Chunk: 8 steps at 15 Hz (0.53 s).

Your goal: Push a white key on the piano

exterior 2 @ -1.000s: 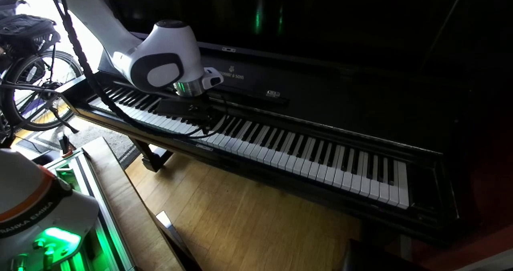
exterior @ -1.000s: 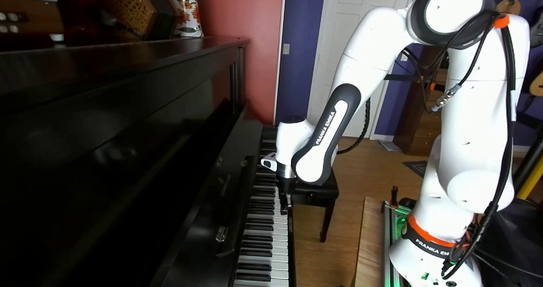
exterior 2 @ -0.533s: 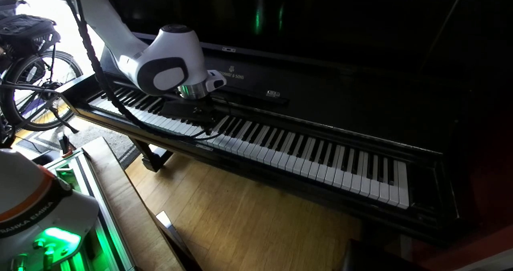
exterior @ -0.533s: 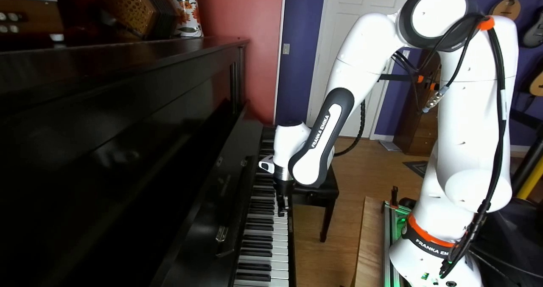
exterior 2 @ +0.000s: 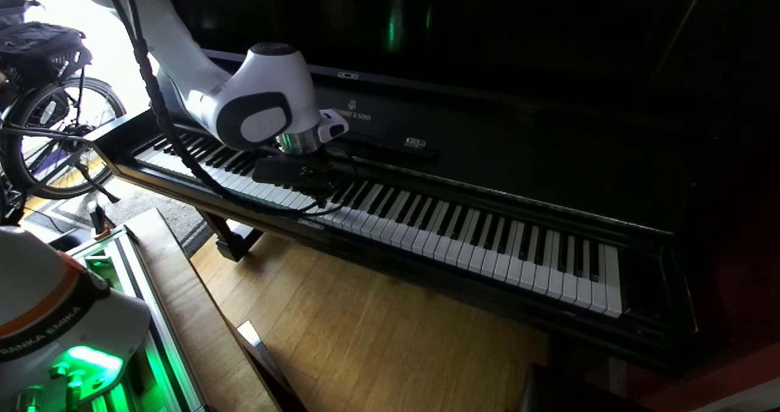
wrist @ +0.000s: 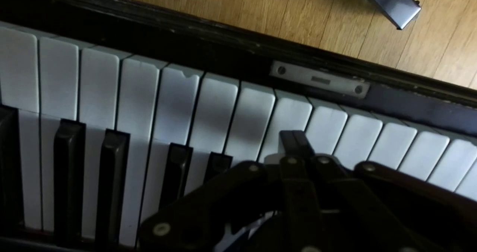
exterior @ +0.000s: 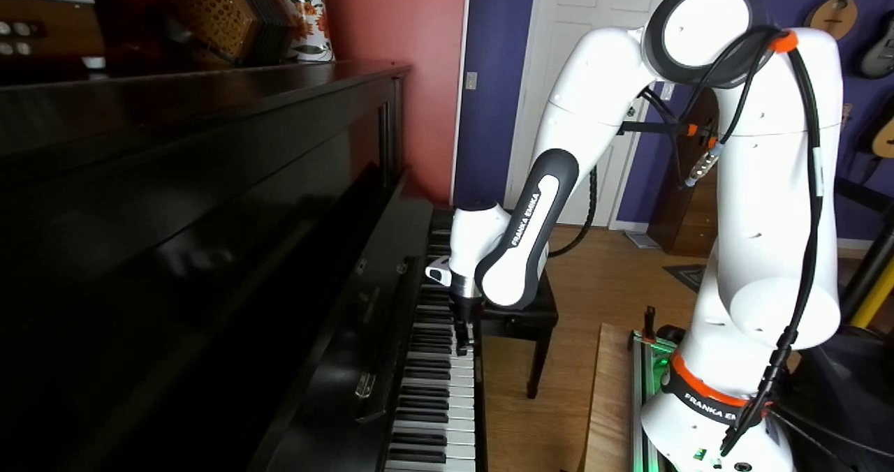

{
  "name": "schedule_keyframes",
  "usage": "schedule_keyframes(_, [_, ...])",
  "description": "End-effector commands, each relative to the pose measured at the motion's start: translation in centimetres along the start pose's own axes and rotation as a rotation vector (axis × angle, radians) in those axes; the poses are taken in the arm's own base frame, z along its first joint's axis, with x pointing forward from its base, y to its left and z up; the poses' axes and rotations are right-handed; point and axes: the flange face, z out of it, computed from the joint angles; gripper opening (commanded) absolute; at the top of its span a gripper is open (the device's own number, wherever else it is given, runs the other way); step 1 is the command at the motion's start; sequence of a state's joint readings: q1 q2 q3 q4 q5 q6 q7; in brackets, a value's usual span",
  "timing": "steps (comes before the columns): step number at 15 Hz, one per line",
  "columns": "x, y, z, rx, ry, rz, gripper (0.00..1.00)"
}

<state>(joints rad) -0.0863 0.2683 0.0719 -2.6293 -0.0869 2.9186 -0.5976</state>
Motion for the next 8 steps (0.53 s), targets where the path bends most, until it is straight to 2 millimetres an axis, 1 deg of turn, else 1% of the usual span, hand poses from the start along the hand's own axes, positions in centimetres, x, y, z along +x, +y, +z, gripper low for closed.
schedule_keyframes(1, [-0.1,0.38,0.8,-0.004,0.002,-0.009,0.0])
schedule_keyframes(8, [-0.2,0.46,1.39,0.0,-0.006,-0.014,0.0])
